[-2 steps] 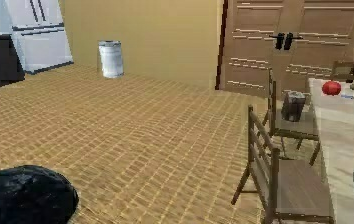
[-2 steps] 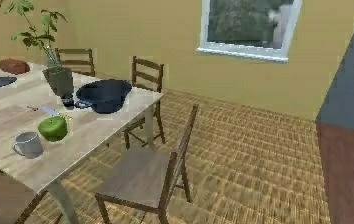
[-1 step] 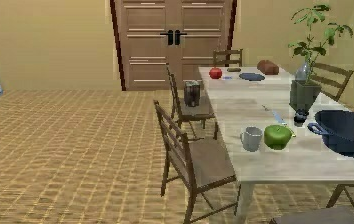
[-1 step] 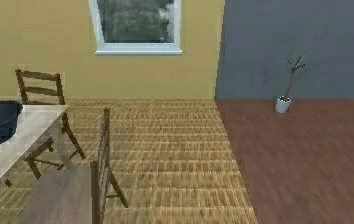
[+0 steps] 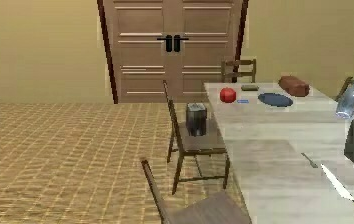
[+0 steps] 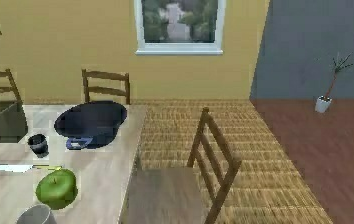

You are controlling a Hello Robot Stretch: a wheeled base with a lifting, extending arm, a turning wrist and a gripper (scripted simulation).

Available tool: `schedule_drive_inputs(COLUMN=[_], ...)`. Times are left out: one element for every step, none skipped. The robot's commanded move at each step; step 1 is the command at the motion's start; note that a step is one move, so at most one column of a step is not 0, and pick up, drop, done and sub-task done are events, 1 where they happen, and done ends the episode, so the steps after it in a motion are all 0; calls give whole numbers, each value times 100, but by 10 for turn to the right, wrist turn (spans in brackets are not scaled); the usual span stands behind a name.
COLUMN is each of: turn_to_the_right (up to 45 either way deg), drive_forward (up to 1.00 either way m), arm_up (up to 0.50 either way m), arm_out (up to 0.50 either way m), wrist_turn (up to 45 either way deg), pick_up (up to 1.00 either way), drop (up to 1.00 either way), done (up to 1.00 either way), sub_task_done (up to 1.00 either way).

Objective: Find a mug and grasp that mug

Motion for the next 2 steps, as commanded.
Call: schedule_drive_inputs(turn_to_the_right=[-360,0], drive_forward=[0,0], arm_up=[0,50], arm_out=[0,0], wrist_turn=[0,0], pick_up=[0,0], drop=[0,0], done=[0,0], sub_task_done=[0,0])
